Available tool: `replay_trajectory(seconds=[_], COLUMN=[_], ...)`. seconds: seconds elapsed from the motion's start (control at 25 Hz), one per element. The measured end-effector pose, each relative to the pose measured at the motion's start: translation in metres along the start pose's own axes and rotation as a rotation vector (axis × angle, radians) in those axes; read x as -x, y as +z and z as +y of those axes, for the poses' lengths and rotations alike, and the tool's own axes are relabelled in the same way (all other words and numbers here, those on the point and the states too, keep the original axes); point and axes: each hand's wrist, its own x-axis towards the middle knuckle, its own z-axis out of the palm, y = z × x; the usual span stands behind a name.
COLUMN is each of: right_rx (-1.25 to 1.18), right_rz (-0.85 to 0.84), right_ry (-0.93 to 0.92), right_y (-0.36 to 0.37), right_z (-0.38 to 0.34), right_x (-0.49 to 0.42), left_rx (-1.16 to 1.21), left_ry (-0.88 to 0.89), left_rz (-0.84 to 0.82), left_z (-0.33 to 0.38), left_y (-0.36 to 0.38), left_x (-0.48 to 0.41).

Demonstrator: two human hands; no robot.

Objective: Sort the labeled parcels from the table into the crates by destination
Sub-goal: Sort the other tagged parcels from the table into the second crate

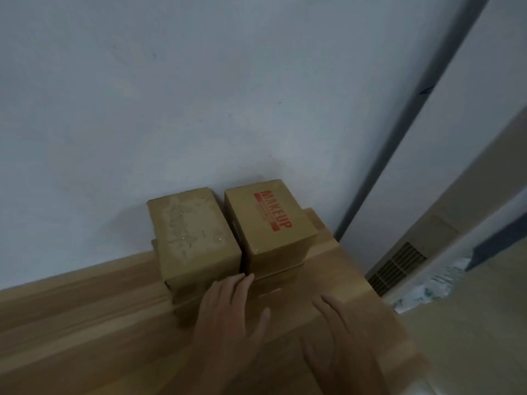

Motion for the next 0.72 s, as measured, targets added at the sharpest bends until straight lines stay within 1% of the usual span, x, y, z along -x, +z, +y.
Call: replay_trajectory(seconds=[0.08,0.16,0.24,0.32,0.44,0.6,0.64,0.72], right_rx=[-0.065,-0.222,-0.414,-0.566,-0.643,-0.773,-0.822,-0.884], right_rz=[0.038,0.011,-0.094,-0.247,-0.438,-0.656,-0.696,-0.739], right_ry=[-0.044,-0.020,0.078,0.167,0.210,0.373,0.390,0.356], right_y=[0.013,0.024,0.030,0.033,0.047,0.077,0.084,0.096], right_z=[0.026,0.057,0.086,0.110,0.133,0.138,0.138,0.141], right_x=[-0.026,-0.053,-0.079,-0.105,-0.151,-0.193,-0.199,-0.207], left_rx=[0.002,0.016,0.024,0.023,0.023,0.066,0.076,0.134], left_ry=[-0.088,-0.178,-0.278,-0.364,-0.444,-0.540,-0.555,-0.582], left_rz=[0.041,0.090,0.127,0.148,0.179,0.230,0.225,0.217], left_z=[0.011,0.031,0.052,0.069,0.084,0.088,0.086,0.084], left_y=[0.012,0.024,0.032,0.038,0.048,0.053,0.053,0.058], left_x=[-0.015,-0.034,-0.049,-0.060,-0.070,-0.076,-0.078,-0.083])
